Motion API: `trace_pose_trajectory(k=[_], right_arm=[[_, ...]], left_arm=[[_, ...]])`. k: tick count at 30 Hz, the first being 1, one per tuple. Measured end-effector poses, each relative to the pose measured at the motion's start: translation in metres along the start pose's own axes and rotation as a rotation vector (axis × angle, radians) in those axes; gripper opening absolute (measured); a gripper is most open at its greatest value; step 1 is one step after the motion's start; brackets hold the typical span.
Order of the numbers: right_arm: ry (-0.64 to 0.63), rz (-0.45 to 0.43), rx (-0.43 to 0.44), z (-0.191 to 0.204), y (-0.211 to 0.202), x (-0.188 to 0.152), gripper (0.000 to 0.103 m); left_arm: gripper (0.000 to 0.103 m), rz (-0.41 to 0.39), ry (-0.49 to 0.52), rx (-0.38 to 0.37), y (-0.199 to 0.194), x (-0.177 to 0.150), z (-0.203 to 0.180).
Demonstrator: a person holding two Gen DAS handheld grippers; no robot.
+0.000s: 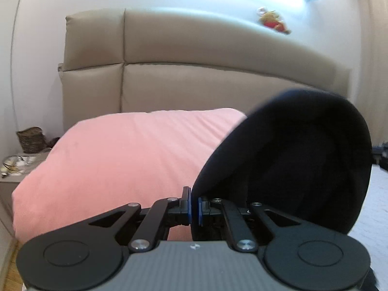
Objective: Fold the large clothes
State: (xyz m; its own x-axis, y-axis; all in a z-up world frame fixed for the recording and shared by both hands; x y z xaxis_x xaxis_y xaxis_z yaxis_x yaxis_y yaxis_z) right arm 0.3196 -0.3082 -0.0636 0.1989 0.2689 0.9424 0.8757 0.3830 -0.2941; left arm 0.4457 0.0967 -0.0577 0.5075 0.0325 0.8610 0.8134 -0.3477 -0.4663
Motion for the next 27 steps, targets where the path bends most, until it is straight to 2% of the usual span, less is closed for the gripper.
trace_pose_trajectory(k=[1,2,3,4,5,6,7,8,9,11,14,16,18,19,21,22,23,26,27], right_arm=[[-0.024,0.006,0.052,0.009,-0.021,-0.009,0.014],[-0.048,0.024,0.088,0.017,-0.037,-0.019,0.023],[-0.081,0.062,0.117,0.027,-0.052,-0.034,0.037],[-0.125,0.133,0.165,0.038,-0.065,-0.055,0.077],[-0.167,0.214,0.201,0.047,-0.072,-0.075,0.098],[-0.209,0.292,0.233,0.057,-0.08,-0.098,0.097],[-0.229,0.354,0.263,0.064,-0.087,-0.117,0.097],[-0.228,0.428,0.295,0.071,-0.093,-0.136,0.097],[-0.197,0.461,0.313,0.073,-0.096,-0.145,0.097],[-0.038,0.457,0.315,0.069,-0.098,-0.155,0.097],[0.261,0.467,0.248,0.053,-0.081,-0.165,0.097],[0.415,0.52,0.199,0.05,-0.057,-0.179,0.097],[0.477,0.593,0.148,0.05,-0.038,-0.198,0.096],[0.488,0.632,0.131,0.055,-0.034,-0.208,0.092],[0.503,0.652,0.139,0.067,-0.025,-0.214,0.052],[0.494,0.62,0.127,0.068,-0.032,-0.212,0.011],[0.467,0.593,0.094,0.068,-0.04,-0.209,0.011],[0.448,0.436,0.025,0.056,-0.058,-0.181,0.01],[0.464,0.389,0.003,0.049,-0.065,-0.173,0.009]], left_arm=[[0.009,0.041,0.005,-0.048,-0.016,-0.014,0.004],[0.016,0.095,0.009,-0.101,-0.033,-0.027,0.008],[0.025,0.152,0.009,-0.154,-0.047,-0.049,0.013],[0.059,0.219,0.01,-0.18,-0.058,-0.072,0.019],[0.097,0.289,0.004,-0.181,-0.066,-0.095,0.026],[0.103,0.356,-0.019,-0.174,-0.071,-0.118,0.036],[0.097,0.405,-0.055,-0.182,-0.075,-0.136,0.045],[0.097,0.466,-0.098,-0.192,-0.074,-0.15,0.054],[0.097,0.515,-0.156,-0.19,-0.071,-0.161,0.064],[0.096,0.538,-0.287,-0.174,-0.063,-0.172,0.076],[0.096,0.515,-0.4,-0.219,-0.04,-0.17,0.073],[0.096,0.519,-0.4,-0.236,-0.031,-0.176,0.056],[0.096,0.562,-0.377,-0.225,-0.015,-0.183,0.038],[0.096,0.596,-0.348,-0.203,-0.008,-0.188,0.031],[0.081,0.652,-0.27,-0.128,0.009,-0.204,0.02],[0.05,0.623,-0.217,-0.102,0.009,-0.204,0.013],[0.029,0.588,-0.17,-0.097,0.006,-0.201,0.008],[0.026,0.495,-0.231,-0.119,-0.015,-0.184,0.006],[0.026,0.49,-0.253,-0.115,-0.018,-0.181,0.008]])
Point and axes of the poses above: each gripper's, at about its wrist camera, not at the fingertips, and y roughly the way its jaws point, z to its left, x to its top, the point moved 5 cm from there along y, roughly the way its jaws point, and after that the axes turned 9 degrees about -y, right-handed, at the moved point
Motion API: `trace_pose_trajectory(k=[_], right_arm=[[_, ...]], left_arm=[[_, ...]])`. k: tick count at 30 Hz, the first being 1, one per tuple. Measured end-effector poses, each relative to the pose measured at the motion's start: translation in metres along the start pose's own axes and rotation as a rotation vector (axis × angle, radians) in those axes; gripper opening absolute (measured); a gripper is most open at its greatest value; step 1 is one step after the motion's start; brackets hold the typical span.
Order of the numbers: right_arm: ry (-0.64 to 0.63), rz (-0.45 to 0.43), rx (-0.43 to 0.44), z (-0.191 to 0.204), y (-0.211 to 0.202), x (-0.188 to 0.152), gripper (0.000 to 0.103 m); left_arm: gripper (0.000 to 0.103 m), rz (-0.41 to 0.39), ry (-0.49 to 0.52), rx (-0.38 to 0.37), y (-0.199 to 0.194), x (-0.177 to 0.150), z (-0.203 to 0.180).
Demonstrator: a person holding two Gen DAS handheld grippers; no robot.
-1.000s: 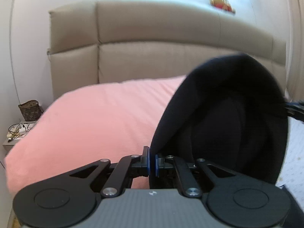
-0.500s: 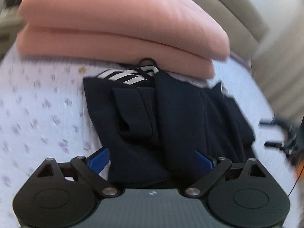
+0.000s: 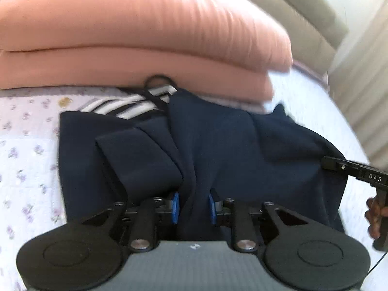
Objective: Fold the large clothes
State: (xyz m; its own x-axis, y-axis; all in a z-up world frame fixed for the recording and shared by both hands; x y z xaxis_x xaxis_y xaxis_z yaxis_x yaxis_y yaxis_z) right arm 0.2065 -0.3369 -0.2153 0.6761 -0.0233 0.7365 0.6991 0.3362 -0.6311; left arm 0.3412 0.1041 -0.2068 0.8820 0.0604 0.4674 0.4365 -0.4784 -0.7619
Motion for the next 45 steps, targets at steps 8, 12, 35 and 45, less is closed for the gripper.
trace_pose_trajectory(k=[8,12,35,45], right_arm=[[0.128,0.138,-0.026,-0.03,0.019,-0.026,0.057],[0.233,0.069,0.025,-0.026,-0.002,-0.037,0.093],[0.224,0.15,-0.033,-0.002,-0.045,-0.081,0.06],[0.305,0.133,-0.136,-0.051,-0.148,-0.171,0.068]], left_arm=[[0.07,0.127,-0.134,-0.004,0.016,-0.023,0.016],[0.084,0.154,-0.112,-0.028,0.005,-0.037,0.01],[0.099,0.164,-0.191,0.031,-0.07,-0.083,0.035],[0.081,0.135,-0.35,-0.008,-0.115,-0.166,0.106]])
Point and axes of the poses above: each gripper's, at about its wrist camera, not at the fingertips, and y roughly the way its jaws point, z to its left, x to its top, the point moved 5 cm from there along y, roughly the way its jaws point, and after that the axes turned 9 degrees about -y, right-handed, at the moved point
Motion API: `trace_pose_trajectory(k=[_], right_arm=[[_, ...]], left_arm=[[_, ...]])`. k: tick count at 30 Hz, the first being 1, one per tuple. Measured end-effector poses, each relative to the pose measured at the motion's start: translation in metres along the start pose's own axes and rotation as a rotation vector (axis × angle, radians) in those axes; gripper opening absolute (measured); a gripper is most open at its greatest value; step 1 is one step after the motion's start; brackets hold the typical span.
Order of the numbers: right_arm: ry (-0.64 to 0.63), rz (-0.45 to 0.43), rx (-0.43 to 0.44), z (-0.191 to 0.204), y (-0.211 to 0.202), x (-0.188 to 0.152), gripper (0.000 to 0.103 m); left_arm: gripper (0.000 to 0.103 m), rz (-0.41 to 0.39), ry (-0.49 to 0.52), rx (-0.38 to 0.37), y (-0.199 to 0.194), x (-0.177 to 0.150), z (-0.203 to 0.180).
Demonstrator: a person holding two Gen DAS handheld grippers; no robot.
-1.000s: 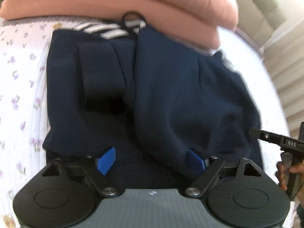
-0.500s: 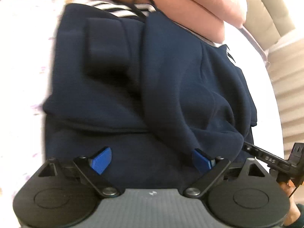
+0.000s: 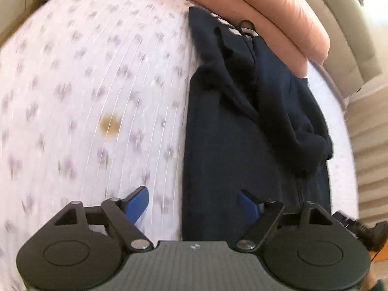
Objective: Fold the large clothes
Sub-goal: 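Grasp the hoodie hem with both grippers and lift it toward the hood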
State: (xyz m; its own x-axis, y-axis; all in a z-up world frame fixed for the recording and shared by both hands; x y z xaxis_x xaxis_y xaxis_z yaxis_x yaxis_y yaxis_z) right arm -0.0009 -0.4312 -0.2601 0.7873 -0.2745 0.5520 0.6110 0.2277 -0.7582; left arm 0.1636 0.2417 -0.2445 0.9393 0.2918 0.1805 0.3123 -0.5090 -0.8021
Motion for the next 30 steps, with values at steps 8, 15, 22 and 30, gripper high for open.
trace_pose_trajectory(k=[8,15,22,30], right_arm=[[0.095,0.039,0.035,-0.017,-0.033,-0.067,0.068],[0.153,0.084,0.123,-0.018,-0.057,-0.105,0.068],[0.254,0.127,0.21,-0.023,-0.069,-0.135,0.069],[0.256,0.179,0.325,-0.011,-0.068,-0.141,0.065]], left_arm=[[0.081,0.052,0.052,-0.1,-0.011,-0.053,-0.003],[0.081,0.112,0.066,-0.141,-0.019,-0.111,-0.003],[0.08,0.211,0.01,-0.194,-0.019,-0.15,0.007],[0.08,0.302,0.024,-0.236,-0.022,-0.181,0.011]])
Point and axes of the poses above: each gripper's, at about its wrist camera, not at the fingertips, and y roughly the way its jaws point, z to its left, x to its top, the point moved 5 cm from there along y, roughly the way its jaws point, and after that the axes turned 9 degrees about -y, right-handed, at the moved point
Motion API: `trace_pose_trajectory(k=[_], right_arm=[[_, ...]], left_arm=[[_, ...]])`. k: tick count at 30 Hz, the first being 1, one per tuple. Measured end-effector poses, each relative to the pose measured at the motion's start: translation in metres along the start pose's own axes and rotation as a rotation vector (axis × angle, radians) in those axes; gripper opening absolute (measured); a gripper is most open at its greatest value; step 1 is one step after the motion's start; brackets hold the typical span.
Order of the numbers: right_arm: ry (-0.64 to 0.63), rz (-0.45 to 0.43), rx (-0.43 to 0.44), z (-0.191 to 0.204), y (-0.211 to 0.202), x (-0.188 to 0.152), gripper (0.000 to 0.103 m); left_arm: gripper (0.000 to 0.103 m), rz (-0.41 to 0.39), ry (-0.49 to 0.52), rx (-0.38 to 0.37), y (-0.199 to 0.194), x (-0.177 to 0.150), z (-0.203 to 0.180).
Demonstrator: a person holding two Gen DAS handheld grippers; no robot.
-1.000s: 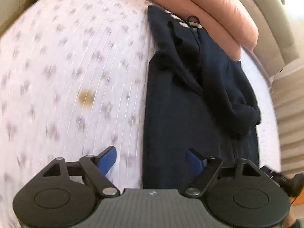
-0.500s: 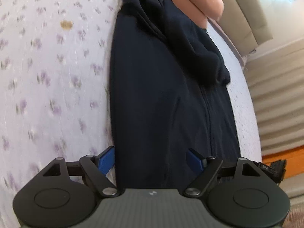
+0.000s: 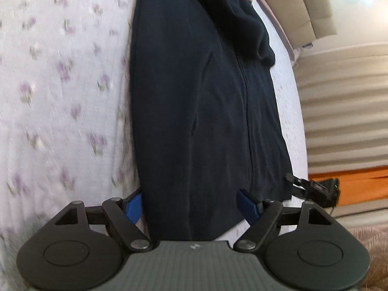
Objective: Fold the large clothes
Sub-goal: 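Grasp the hoodie hem with both grippers and lift it toward the hood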
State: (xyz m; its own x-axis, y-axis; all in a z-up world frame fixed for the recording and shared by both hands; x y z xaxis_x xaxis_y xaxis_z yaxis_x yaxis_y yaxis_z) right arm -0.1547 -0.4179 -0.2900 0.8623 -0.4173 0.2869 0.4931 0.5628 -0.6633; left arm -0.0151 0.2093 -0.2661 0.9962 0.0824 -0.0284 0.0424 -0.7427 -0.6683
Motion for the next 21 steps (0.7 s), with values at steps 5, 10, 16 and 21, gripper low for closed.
trace_pose_trajectory(k=[5,10,16,21], right_arm=[[0.003,0.029,0.0,0.001,0.007,-0.01,0.055],[0.081,-0.04,0.04,0.004,-0.006,-0.017,0.016],[0.013,-0.195,0.026,0.045,-0.035,-0.011,0.013],[0.07,-0.277,0.114,0.062,-0.05,0.02,0.013]], left_arm=[[0.08,-0.021,-0.015,-0.02,0.003,-0.003,0.003],[0.008,0.027,0.038,0.036,0.014,-0.016,0.0],[0.007,-0.068,0.06,0.018,-0.007,-0.016,-0.006],[0.007,-0.206,0.14,-0.061,-0.044,0.002,-0.041]])
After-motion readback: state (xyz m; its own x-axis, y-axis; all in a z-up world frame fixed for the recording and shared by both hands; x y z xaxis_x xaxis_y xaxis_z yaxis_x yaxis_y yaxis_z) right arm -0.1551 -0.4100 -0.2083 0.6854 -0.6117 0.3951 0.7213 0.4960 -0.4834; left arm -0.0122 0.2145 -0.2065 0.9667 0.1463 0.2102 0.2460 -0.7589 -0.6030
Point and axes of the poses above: each gripper's, at about its wrist camera, not at the fingertips, and y roughly the way its jaws point, z to its left, x to its top, the point moved 5 cm from there along y, roughly the way its jaws point, and after that the axes turned 9 degrees about -y, right-handed, at the moved point
